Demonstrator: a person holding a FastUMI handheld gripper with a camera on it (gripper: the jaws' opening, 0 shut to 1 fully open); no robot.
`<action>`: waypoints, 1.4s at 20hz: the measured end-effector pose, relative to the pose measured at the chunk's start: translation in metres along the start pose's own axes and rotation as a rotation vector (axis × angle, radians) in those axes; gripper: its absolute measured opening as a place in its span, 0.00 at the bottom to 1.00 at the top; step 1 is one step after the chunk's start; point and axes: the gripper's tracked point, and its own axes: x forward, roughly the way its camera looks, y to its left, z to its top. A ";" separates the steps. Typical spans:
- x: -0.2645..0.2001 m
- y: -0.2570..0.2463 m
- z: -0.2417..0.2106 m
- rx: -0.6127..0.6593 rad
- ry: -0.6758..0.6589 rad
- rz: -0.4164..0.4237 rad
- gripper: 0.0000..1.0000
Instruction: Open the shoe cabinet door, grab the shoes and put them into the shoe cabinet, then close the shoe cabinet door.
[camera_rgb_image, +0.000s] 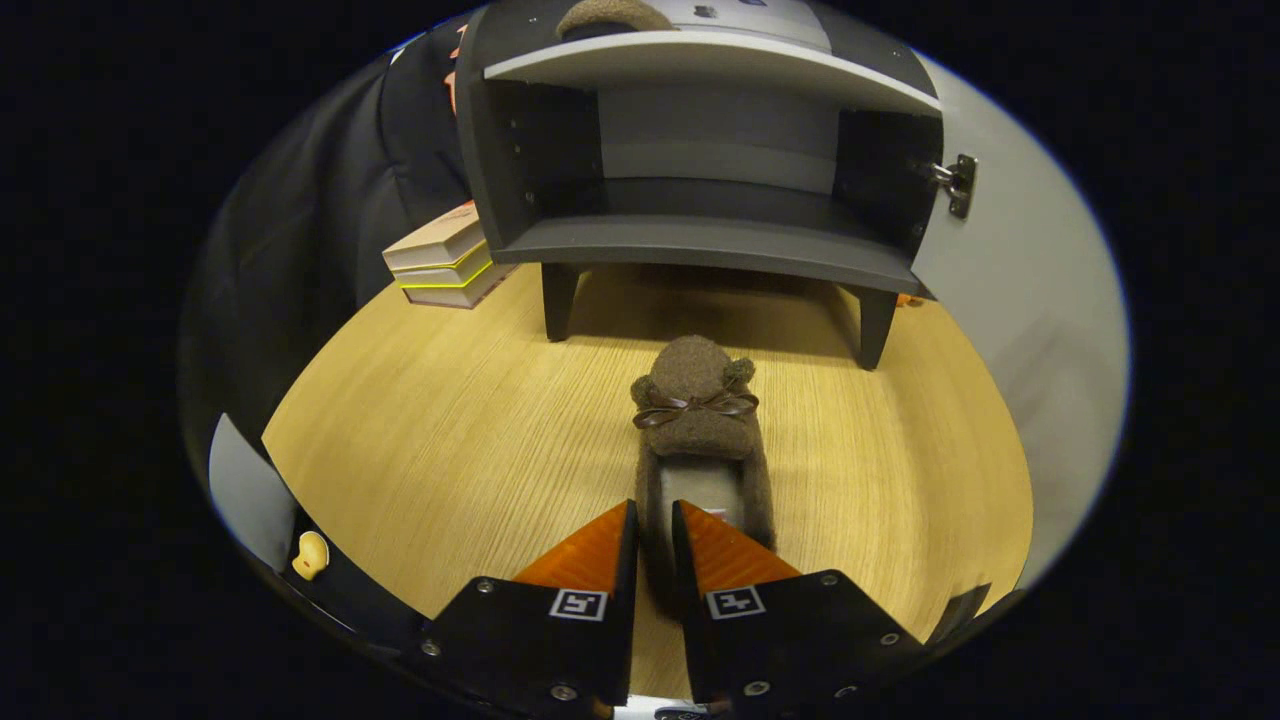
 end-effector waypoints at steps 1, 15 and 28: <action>0.008 0.002 -0.001 0.012 0.013 0.014 0.22; 0.042 -0.003 0.017 0.133 -0.036 0.022 0.06; -0.086 0.011 0.045 0.206 -0.164 0.003 0.06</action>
